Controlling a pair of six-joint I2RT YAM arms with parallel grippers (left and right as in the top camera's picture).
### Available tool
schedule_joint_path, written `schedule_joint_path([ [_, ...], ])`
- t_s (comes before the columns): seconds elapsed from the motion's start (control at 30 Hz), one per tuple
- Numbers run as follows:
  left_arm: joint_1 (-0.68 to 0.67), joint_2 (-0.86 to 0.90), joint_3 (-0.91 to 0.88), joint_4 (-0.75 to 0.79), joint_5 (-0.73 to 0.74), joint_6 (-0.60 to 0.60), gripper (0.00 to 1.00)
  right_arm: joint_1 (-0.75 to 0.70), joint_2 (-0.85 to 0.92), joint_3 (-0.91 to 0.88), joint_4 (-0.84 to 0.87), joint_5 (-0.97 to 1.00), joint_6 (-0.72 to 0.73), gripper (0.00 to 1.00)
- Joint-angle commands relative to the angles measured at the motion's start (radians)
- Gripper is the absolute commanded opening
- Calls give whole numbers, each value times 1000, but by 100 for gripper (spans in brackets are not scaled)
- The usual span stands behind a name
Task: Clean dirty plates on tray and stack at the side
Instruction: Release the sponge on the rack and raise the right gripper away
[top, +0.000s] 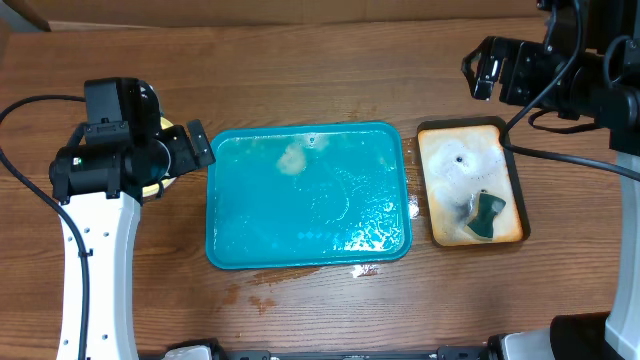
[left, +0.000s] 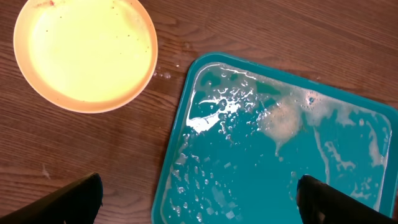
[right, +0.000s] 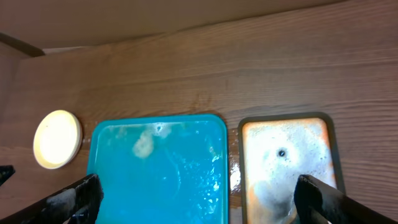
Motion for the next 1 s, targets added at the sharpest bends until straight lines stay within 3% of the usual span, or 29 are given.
schedule_joint_path([
  [0.0, -1, -22, 13, -3, -10, -10, 100, 2, -3, 15, 6, -27, -1, 100],
  [0.57, -1, -22, 13, -3, -10, -10, 100, 2, -17, 14, 67, -3, -9, 100],
  [0.77, -1, -22, 13, -3, -10, -10, 100, 2, -154, 14, 133, 39, -9, 100],
  [0.97, -1, -22, 13, -3, -10, -10, 100, 2, -345, 12, 165, 203, -9, 100],
])
